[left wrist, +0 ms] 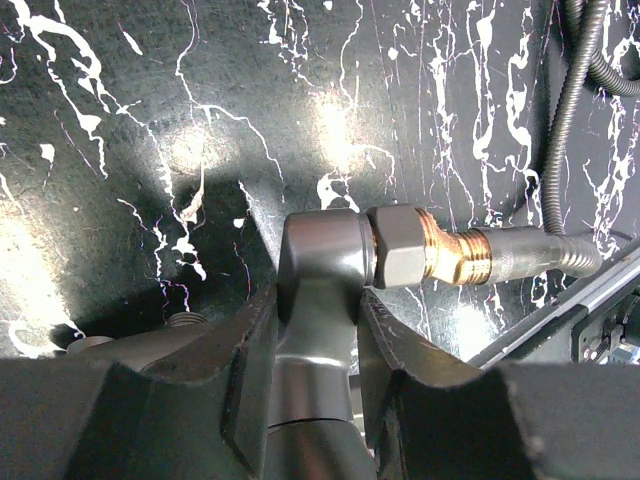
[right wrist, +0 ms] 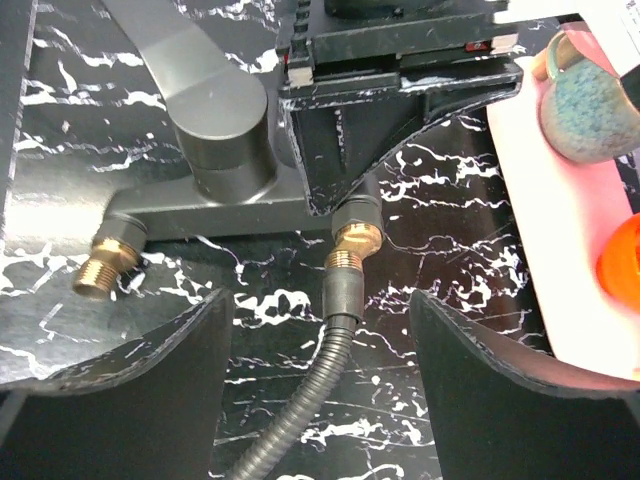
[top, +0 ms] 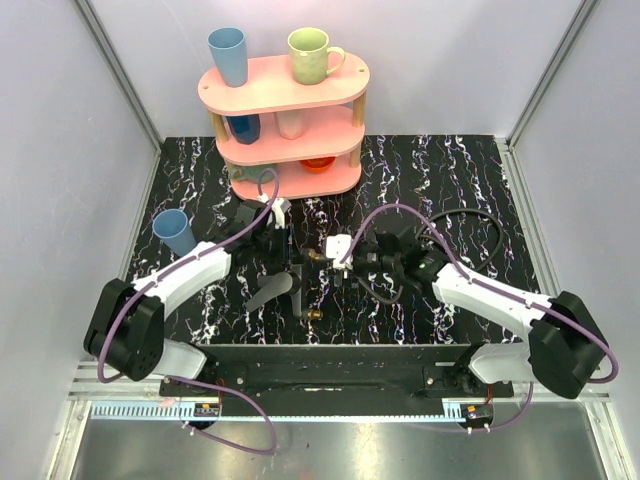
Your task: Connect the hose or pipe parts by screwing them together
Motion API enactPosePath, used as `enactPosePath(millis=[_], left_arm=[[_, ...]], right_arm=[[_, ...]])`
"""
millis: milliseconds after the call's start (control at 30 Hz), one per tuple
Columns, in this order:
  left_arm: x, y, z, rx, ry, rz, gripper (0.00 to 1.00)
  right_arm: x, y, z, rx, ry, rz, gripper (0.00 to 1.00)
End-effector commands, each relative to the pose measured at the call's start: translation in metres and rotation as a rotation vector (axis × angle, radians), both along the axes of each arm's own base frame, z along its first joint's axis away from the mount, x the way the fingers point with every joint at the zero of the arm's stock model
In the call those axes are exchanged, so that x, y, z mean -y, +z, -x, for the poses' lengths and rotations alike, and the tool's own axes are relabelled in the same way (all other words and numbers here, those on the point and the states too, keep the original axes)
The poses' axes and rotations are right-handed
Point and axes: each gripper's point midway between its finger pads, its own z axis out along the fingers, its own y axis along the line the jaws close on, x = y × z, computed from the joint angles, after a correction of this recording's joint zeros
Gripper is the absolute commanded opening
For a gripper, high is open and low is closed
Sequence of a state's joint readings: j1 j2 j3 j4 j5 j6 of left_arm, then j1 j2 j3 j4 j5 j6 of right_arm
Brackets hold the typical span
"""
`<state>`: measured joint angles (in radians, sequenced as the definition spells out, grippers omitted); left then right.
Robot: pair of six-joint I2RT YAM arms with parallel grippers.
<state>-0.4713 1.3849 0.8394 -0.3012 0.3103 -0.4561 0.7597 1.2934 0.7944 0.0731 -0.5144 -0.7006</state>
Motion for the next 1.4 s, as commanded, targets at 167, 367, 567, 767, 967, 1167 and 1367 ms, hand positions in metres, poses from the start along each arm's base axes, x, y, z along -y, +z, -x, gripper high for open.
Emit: enactPosePath(millis=[167, 367, 567, 767, 967, 1167, 1367], left_arm=[[0.019, 0.022, -0.003, -0.015, -0.038, 0.105, 0.0], [0.021, 0.022, -0.002, -0.023, -0.045, 0.116, 0.0], [0.027, 0.023, 0.002, -0.043, -0.06, 0.158, 0.0], [0.026, 0.025, 0.004, -0.045, -0.048, 0.172, 0.0], [0.029, 0.028, 0.001, -0.042, -0.047, 0.206, 0.0], [0.017, 0.022, -0.005, -0.016, -0.015, 0.132, 0.44], [0.013, 0.014, -0.005, -0.032, -0.046, 0.08, 0.52]], right_arm=[[-0.007, -0.02, -0.021, 0.169, 0.026, 0.167, 0.74], [-0.01, -0.035, -0.034, 0.216, -0.02, 0.207, 0.71], [-0.019, -0.036, -0.046, 0.271, -0.076, 0.187, 0.62], [-0.026, -0.037, -0.052, 0.311, -0.129, 0.157, 0.14], [-0.036, -0.029, -0.058, 0.205, -0.215, 0.068, 0.0], [-0.039, -0.02, -0.052, 0.221, -0.191, 0.007, 0.0], [-0.038, -0.021, -0.049, 0.226, -0.184, 0.001, 0.0]])
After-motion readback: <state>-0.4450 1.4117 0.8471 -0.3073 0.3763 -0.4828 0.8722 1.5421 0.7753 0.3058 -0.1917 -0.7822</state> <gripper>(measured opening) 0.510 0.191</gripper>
